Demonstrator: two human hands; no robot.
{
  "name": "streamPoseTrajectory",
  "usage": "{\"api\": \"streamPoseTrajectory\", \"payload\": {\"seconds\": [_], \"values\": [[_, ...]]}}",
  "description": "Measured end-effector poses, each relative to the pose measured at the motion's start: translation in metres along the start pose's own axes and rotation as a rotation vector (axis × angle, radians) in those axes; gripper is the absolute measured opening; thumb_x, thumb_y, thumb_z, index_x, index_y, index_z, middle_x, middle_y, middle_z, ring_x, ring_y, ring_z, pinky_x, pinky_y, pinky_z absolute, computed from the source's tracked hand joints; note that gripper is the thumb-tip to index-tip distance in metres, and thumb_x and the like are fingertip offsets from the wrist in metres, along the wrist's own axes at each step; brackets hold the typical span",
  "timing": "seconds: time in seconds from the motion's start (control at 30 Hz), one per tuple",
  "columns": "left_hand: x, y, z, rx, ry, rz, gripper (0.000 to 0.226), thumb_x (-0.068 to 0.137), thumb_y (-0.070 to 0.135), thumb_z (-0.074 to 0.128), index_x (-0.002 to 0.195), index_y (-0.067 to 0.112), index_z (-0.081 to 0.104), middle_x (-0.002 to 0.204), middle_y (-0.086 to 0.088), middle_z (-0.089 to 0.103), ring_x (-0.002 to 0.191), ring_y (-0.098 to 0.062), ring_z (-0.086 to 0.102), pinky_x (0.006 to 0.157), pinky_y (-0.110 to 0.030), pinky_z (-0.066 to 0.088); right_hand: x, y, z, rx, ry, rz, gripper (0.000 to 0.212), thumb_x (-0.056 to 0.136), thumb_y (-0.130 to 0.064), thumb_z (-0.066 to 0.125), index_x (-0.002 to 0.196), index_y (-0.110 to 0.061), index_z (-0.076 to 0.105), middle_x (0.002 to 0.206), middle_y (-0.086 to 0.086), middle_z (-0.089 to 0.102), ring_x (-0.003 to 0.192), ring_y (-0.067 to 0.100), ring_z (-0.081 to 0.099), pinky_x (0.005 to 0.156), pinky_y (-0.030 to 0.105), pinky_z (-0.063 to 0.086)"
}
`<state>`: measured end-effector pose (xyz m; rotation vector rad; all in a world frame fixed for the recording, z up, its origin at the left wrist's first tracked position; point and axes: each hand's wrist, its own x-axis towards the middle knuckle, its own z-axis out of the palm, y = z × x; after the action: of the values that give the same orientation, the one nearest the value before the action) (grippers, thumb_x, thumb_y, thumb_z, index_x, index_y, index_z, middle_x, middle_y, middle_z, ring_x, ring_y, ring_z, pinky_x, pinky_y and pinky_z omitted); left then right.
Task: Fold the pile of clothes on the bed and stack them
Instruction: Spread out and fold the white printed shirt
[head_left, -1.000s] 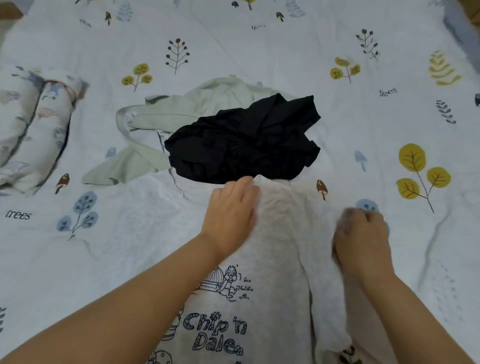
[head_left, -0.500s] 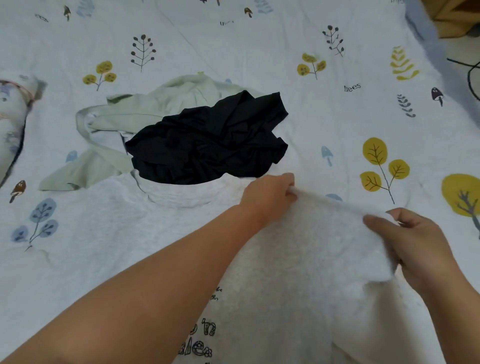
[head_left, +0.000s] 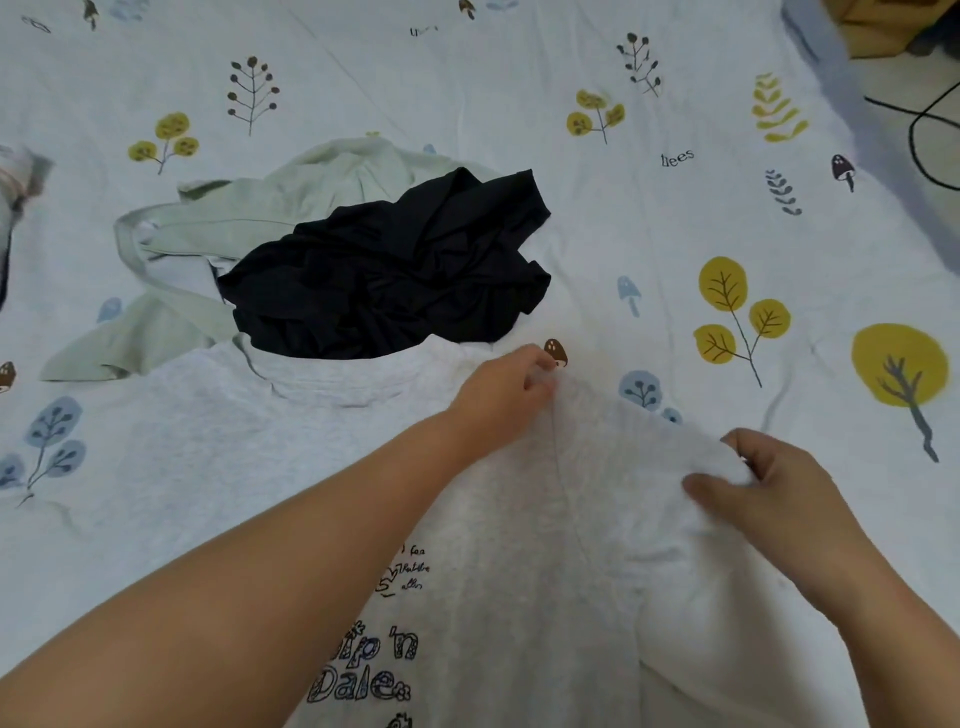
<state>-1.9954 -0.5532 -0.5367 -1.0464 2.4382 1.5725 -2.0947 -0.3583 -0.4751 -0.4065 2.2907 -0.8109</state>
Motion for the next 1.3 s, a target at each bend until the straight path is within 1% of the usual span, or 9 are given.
{"api": "streamPoseTrajectory", "payload": {"seconds": [0.17, 0.33, 0.5, 0.67, 0.77, 0.83, 0.97, 1.1, 1.3], "values": [[-0.004, 0.019, -0.020, -0.455, -0.302, -0.340, 0.060, 0.087, 0.065, 0.034, 0.085, 0.010, 0.059, 0.073, -0.004, 0.066, 0.065, -0.020, 0.065, 0.058, -0.026, 0.050, -0.045, -0.048, 0.039, -0.004, -0.076, -0.201, 0.022, 0.083, -0.012, 0.065, 0.088, -0.032, 0.055, 0.054, -0.004, 0.059, 0.042, 0.006, 0.056, 0.042, 0.017, 0.048], [-0.013, -0.001, -0.033, -0.131, -0.412, -0.220, 0.024, 0.082, 0.015, 0.066, 0.106, 0.014, 0.059, 0.077, -0.003, 0.056, 0.062, -0.016, 0.048, 0.055, -0.023, 0.038, -0.056, -0.049, 0.084, -0.091, -0.568, -0.119, 0.033, 0.082, -0.041, 0.065, 0.114, -0.039, 0.057, 0.090, -0.013, 0.066, 0.081, 0.004, 0.064, 0.082, 0.028, 0.053], [-0.022, -0.028, -0.023, 0.355, 0.099, -0.043, 0.036, 0.088, 0.012, 0.052, 0.124, 0.013, 0.046, 0.099, -0.002, 0.060, 0.086, -0.020, 0.058, 0.072, -0.031, 0.047, -0.045, -0.033, 0.093, -0.262, -0.046, -0.139, 0.021, 0.092, -0.023, 0.047, 0.108, -0.027, 0.060, 0.099, -0.004, 0.066, 0.086, 0.016, 0.061, 0.078, 0.028, 0.048], [-0.030, -0.058, 0.003, 0.764, 0.230, 0.646, 0.049, 0.081, 0.017, 0.042, 0.130, 0.017, 0.045, 0.133, -0.011, 0.054, 0.118, -0.030, 0.054, 0.096, -0.042, 0.045, -0.032, -0.002, 0.141, -0.481, 0.207, -0.376, 0.045, 0.090, -0.018, 0.045, 0.132, -0.001, 0.046, 0.134, 0.019, 0.051, 0.121, 0.035, 0.052, 0.092, 0.043, 0.048], [-0.032, -0.071, 0.005, 0.909, 0.042, 0.457, 0.060, 0.090, 0.041, 0.024, 0.147, 0.020, 0.024, 0.155, -0.008, 0.023, 0.141, -0.027, 0.024, 0.114, -0.042, 0.016, -0.023, 0.022, 0.159, -0.694, 0.088, -0.393, 0.061, 0.098, -0.043, 0.018, 0.137, -0.002, 0.039, 0.141, 0.019, 0.044, 0.130, 0.033, 0.041, 0.098, 0.050, 0.039], [-0.032, -0.069, 0.007, 0.754, 0.081, 0.249, 0.067, 0.086, 0.048, 0.027, 0.140, 0.010, 0.039, 0.145, -0.018, 0.037, 0.131, -0.036, 0.038, 0.108, -0.043, 0.030, -0.019, 0.033, 0.160, -0.737, 0.083, -0.406, 0.067, 0.098, -0.047, 0.008, 0.137, -0.003, 0.042, 0.143, 0.017, 0.043, 0.132, 0.029, 0.036, 0.099, 0.050, 0.038], [-0.037, -0.054, 0.000, 0.627, 0.301, 0.093, 0.034, 0.083, 0.044, 0.045, 0.091, 0.013, 0.057, 0.093, -0.002, 0.051, 0.088, -0.021, 0.050, 0.078, -0.033, 0.036, -0.001, 0.020, 0.147, -0.532, 0.206, -0.538, 0.045, 0.089, -0.027, 0.038, 0.120, -0.002, 0.058, 0.115, 0.024, 0.060, 0.096, 0.040, 0.062, 0.073, 0.047, 0.055], [-0.044, -0.053, -0.024, 0.660, 0.010, -0.004, 0.026, 0.078, 0.043, 0.057, 0.067, 0.024, 0.041, 0.084, 0.005, 0.046, 0.080, -0.017, 0.045, 0.074, -0.029, 0.032, 0.040, -0.013, 0.121, -0.480, 0.171, -0.609, 0.046, 0.086, -0.007, 0.057, 0.131, -0.014, 0.053, 0.117, 0.024, 0.050, 0.094, 0.036, 0.053, 0.077, 0.045, 0.049], [-0.044, -0.058, -0.045, 0.461, -0.298, -0.133, 0.029, 0.080, 0.023, 0.068, 0.063, 0.024, 0.045, 0.070, 0.012, 0.047, 0.072, -0.011, 0.047, 0.063, -0.023, 0.037, 0.087, -0.039, 0.101, -0.640, 0.107, -0.557, 0.023, 0.091, -0.023, 0.056, 0.099, -0.004, 0.066, 0.108, 0.014, 0.051, 0.099, 0.031, 0.047, 0.081, 0.038, 0.036]]}}
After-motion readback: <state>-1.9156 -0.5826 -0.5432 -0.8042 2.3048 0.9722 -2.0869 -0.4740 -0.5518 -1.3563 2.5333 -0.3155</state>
